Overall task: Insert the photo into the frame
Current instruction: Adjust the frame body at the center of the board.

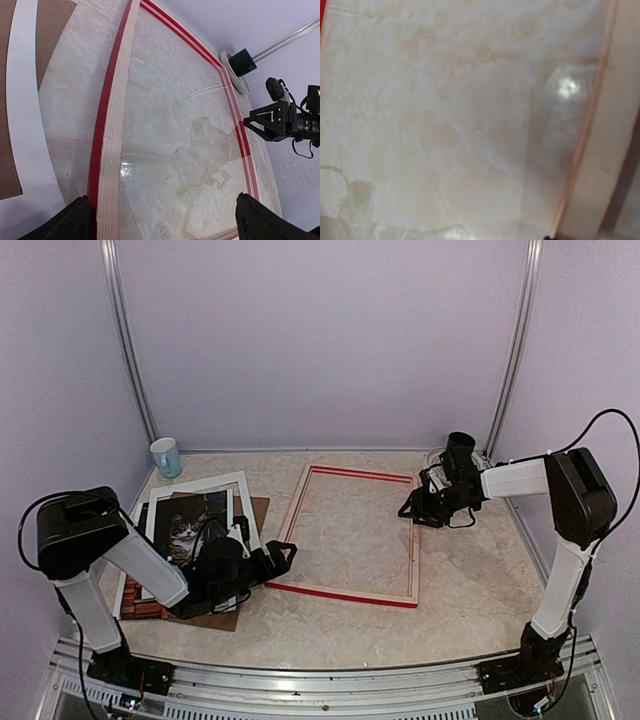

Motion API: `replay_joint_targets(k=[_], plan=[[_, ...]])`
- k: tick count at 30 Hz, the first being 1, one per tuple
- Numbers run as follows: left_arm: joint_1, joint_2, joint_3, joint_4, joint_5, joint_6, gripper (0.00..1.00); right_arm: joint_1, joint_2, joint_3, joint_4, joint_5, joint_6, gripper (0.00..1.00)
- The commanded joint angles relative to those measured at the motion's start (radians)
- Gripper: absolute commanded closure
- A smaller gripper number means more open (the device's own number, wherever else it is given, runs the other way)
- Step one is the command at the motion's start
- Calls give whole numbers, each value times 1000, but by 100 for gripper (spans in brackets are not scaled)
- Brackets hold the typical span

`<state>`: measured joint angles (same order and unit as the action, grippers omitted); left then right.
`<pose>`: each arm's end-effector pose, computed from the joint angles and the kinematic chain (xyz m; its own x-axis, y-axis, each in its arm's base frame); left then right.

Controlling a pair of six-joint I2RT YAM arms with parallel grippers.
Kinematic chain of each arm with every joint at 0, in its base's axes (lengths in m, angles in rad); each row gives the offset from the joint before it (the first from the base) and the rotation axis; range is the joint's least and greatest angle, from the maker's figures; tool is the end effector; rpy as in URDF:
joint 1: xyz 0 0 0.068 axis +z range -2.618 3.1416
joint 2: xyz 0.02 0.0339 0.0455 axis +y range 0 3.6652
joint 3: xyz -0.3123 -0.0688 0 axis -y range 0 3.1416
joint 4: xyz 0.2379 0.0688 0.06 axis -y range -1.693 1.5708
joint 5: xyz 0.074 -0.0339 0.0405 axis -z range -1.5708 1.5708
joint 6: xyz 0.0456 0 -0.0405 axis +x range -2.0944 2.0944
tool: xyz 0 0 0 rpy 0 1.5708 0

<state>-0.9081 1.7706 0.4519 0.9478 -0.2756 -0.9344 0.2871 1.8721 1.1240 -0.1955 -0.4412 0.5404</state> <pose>0.2001 -0.2362 0.1614 -0.6171 -0.4671 -0.6332 0.1788 0.7005 -0.6909 0.3738 0.1307 0.2006 -0.9213 0.2131 -0.3254 -0.0262 0.8008 0.5984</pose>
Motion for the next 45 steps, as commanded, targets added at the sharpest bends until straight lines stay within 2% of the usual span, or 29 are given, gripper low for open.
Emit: replay_joint_targets(k=[1,29,40,45], plan=[[7,27,23,50,33,20,1,28,43,21,-46,77,1,46],[16,127,43,169,159,19,1,107,164,180,-211,326,-58,42],[-30,135,53,194,173,11,1,126,227,236,-254,400,-77,29],[-34,130,47,205,175,8,1,129,233,239,-258,432,-81,29]])
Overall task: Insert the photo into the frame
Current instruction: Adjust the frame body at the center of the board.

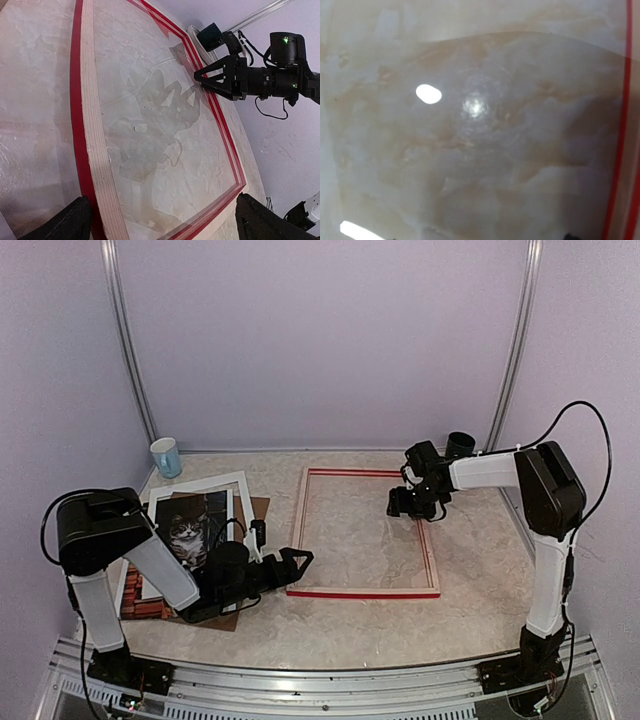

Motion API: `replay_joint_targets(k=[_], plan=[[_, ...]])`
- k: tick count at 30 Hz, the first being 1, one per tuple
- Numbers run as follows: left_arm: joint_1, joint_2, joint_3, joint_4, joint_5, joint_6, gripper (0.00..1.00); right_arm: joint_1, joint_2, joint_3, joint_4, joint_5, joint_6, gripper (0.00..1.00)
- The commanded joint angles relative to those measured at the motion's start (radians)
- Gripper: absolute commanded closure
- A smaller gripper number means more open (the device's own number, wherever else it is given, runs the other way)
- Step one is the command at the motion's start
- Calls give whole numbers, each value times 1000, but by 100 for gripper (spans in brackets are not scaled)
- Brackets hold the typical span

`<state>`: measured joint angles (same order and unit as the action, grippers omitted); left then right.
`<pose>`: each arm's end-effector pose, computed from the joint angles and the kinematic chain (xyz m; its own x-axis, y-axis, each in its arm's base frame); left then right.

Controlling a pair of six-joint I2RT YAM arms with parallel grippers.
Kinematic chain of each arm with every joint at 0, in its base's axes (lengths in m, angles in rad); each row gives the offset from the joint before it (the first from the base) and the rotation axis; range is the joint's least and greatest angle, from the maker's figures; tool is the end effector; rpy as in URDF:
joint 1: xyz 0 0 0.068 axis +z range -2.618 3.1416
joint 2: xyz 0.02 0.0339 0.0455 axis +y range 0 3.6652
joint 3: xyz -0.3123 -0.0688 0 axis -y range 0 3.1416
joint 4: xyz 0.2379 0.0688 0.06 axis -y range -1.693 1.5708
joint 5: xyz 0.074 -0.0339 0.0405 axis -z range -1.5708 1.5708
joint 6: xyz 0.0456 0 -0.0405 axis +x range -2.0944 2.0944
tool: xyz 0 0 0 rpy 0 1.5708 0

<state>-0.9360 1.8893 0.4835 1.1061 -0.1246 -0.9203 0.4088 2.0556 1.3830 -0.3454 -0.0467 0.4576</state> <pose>0.2002 -0.2623 0.1501 -0.6858 -0.4004 -0.6078 0.3019 0.6034 -0.7381 0.4137 0.1815 0.1868 -0.8860 0.0971 -0.4535 -0.0314 0.9630 0.2676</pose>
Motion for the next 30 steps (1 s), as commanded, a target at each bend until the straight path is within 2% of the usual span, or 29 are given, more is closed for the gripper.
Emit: replay_joint_targets(k=[1,10,17,19,21,24,30], plan=[[-6,12,14,46,23,-9,1,7,43,-19,-106,38,2,29],[-4,7,1,58,4,-9,1,7,-73,70,-182,63,-12,27],[-1,-8,-21,69,-32,-11,1,9,-149,74,-181,58,-19,24],[-1,-15,-26,66,-43,-13,1,12,-157,57,-159,49,-29,17],[1,-24,-26,53,-58,-11,1,20,-157,46,-135,48,-47,2],[0,-67,-19,-9,-103,10,1,35,-138,57,-126,49,-87,1],[-1,-159,91,-291,-237,85,1,43,-87,73,-136,117,-114,1]])
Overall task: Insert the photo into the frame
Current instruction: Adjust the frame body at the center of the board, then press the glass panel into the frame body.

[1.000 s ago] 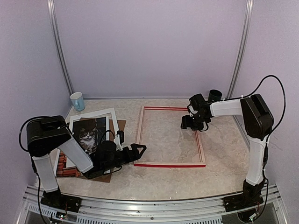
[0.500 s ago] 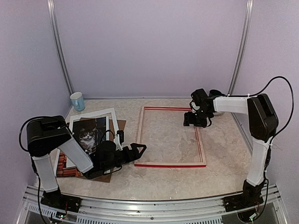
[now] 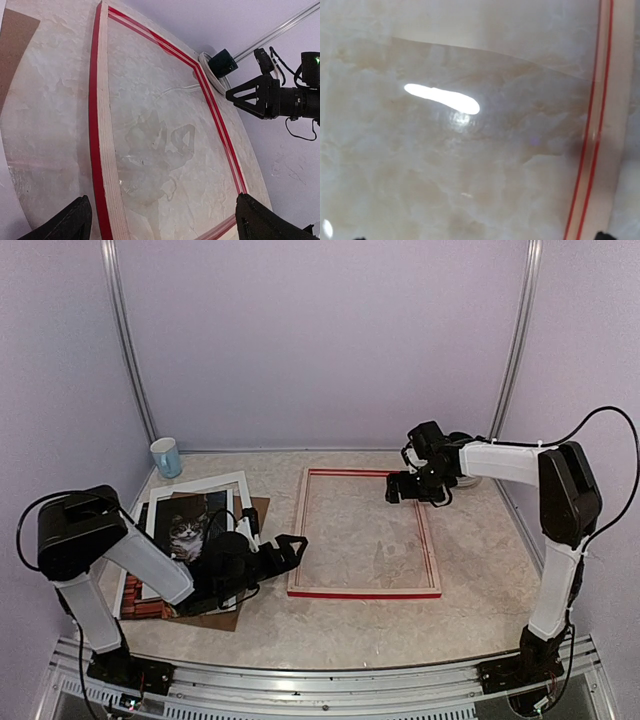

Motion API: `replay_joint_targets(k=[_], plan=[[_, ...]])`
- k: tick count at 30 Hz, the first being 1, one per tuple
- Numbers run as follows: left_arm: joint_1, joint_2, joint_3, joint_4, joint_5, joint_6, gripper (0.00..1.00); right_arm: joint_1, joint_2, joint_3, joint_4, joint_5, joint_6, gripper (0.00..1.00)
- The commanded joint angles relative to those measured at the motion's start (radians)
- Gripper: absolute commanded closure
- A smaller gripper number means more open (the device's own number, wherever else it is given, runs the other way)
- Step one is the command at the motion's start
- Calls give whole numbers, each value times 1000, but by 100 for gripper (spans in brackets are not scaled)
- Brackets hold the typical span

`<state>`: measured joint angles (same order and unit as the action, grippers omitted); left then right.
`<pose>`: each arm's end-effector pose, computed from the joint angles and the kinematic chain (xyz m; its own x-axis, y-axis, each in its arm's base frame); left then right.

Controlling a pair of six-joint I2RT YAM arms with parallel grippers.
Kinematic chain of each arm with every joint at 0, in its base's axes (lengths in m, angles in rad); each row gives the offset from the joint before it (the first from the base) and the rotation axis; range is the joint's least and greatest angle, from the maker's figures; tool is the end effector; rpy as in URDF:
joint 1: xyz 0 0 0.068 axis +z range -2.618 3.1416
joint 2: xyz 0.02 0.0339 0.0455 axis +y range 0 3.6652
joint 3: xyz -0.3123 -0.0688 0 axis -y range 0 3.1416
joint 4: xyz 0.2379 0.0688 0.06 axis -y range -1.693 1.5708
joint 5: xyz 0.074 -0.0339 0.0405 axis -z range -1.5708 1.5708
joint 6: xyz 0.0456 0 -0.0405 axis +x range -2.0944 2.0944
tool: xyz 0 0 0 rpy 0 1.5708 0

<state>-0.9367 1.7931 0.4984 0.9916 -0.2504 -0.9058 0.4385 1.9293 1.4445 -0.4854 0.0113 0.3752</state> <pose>0.2012 -0.2545 0.1703 -0.6130 -0.4532 -0.6471 0.2560 0.6610 -0.7054 0.3946 0.1845 0.2495 -0.8484 0.0068 -0.5292 -0.1159 0.9732 0.1984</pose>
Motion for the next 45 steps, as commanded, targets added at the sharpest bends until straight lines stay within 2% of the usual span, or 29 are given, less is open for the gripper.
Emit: replay_joint_targets(k=[1,4,6,12,16,23,27,30,34,36,41,45], plan=[[1,-69,104,-222,-128,84,1,13,42,8,4,70,-30,1],[2,-57,218,-421,-188,125,1,12,51,6,-7,116,-20,1],[2,-32,281,-486,-212,146,1,11,47,3,-12,174,-14,1],[21,35,306,-483,-195,138,1,-35,33,-49,36,42,3,2],[24,84,350,-537,-194,134,1,-52,56,-56,41,42,10,5],[21,184,471,-695,-218,139,1,-94,50,-90,85,-2,38,18],[16,218,521,-759,-238,142,1,-121,53,-110,108,-40,43,29],[8,237,564,-808,-261,152,1,-132,56,-120,125,-59,47,41],[-9,260,623,-866,-302,169,1,-142,57,-124,136,-41,51,49],[-19,273,651,-887,-314,182,1,-142,63,-120,139,-36,48,47],[-33,324,763,-1021,-354,201,1,-131,88,-103,123,3,33,33],[-38,348,822,-1095,-376,227,1,-131,104,-98,120,9,33,31]])
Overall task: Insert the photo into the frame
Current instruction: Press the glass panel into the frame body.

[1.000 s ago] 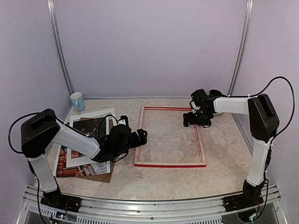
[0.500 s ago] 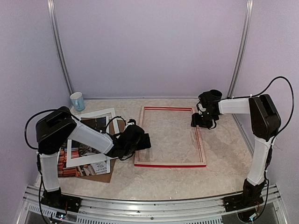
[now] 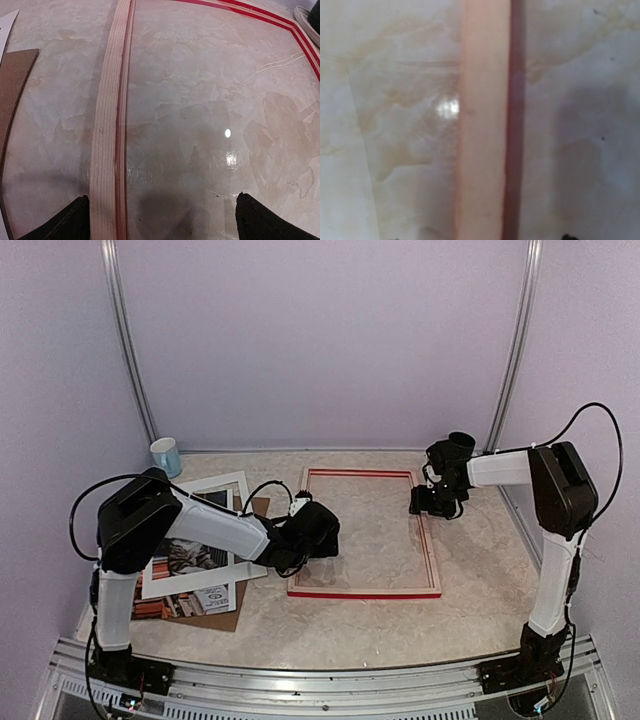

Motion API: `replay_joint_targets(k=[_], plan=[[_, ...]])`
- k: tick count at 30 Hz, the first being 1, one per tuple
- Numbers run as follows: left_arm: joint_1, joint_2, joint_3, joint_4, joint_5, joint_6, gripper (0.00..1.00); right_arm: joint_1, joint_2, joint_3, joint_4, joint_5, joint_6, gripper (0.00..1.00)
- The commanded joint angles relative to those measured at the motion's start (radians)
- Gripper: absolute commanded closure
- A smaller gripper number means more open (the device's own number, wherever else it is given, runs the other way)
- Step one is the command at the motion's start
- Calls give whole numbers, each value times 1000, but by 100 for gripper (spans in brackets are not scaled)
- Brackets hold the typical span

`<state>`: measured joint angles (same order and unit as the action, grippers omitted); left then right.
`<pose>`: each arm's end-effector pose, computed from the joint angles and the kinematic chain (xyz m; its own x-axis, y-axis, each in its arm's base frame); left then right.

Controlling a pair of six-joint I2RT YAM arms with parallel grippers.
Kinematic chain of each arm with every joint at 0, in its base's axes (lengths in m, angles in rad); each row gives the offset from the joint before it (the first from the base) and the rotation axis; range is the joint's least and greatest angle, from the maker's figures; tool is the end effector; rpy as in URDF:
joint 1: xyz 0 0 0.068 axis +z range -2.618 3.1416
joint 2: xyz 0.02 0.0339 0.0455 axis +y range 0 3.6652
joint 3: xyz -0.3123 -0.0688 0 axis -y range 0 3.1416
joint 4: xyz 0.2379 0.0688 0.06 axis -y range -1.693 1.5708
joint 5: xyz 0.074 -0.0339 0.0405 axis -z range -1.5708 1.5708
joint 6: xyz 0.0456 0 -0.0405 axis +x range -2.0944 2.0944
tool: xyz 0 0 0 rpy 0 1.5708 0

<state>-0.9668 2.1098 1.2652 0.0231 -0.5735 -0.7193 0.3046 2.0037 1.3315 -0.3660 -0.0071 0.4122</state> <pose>0.2814 -0.3643 0.1613 -0.6301 -0.0614 -0.7741 0.0882 0.9848 -0.1499 0.4151 0.1308 0.1928 -0.8745 0.1450 -0.4628 0.0513 0.9766 0.2090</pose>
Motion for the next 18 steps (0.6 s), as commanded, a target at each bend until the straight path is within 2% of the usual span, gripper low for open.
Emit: replay_joint_targets(k=[1,10,18], plan=[[-9,36,78,-142,-56,51,1,3,32,15,1,22,-4,31],[-11,157,281,-335,-61,103,1,11,19,12,8,10,-4,31],[-13,179,313,-415,-104,80,1,39,28,66,-26,48,-26,22]])
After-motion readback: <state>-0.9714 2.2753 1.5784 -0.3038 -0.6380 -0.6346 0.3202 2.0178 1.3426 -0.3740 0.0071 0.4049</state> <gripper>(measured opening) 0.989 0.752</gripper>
